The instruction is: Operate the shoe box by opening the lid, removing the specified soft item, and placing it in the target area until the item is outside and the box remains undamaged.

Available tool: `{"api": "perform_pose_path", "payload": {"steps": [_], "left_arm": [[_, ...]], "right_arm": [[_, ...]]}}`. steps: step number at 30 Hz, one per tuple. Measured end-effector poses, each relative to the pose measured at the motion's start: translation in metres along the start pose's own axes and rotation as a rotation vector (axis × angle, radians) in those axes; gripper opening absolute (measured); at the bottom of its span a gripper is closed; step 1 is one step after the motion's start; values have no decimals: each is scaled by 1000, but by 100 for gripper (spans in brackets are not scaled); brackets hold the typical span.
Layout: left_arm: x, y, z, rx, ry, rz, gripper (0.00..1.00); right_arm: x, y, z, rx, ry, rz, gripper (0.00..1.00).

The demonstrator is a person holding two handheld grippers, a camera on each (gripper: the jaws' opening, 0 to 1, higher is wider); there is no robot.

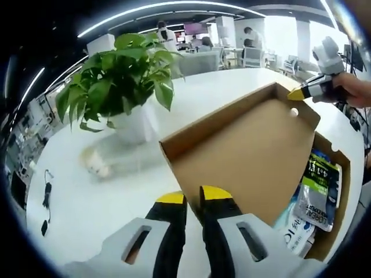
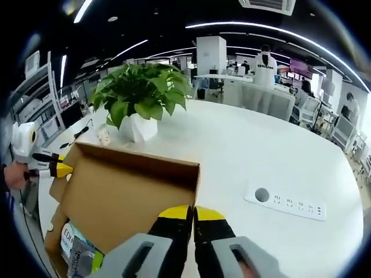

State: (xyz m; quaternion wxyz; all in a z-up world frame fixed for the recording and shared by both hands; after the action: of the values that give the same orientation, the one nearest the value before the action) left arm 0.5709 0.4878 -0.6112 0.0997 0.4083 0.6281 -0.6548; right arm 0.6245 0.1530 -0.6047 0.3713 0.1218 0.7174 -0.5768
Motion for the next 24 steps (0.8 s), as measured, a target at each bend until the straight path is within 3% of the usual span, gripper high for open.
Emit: {"api": "perform_pose_path", "payload": {"steps": [24], "left_arm": [[6, 14, 3, -32, -21, -44, 7]], "right_arm": [[10, 22, 2, -7, 53, -34, 0]]}}
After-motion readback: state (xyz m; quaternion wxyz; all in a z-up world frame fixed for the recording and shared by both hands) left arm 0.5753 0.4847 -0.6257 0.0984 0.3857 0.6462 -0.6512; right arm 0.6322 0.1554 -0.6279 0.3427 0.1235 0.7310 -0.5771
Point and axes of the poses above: the point that each gripper's makers call its tool centre point, and the gripper's own axes: y roughly forward along the fingers, z roughly to its right, x roughly out of its underside, the point moved 9 cm from there along -y, roughly backward along the fingers, and after that the axes turned 8 degrees about -z, right-handed, at the moved point
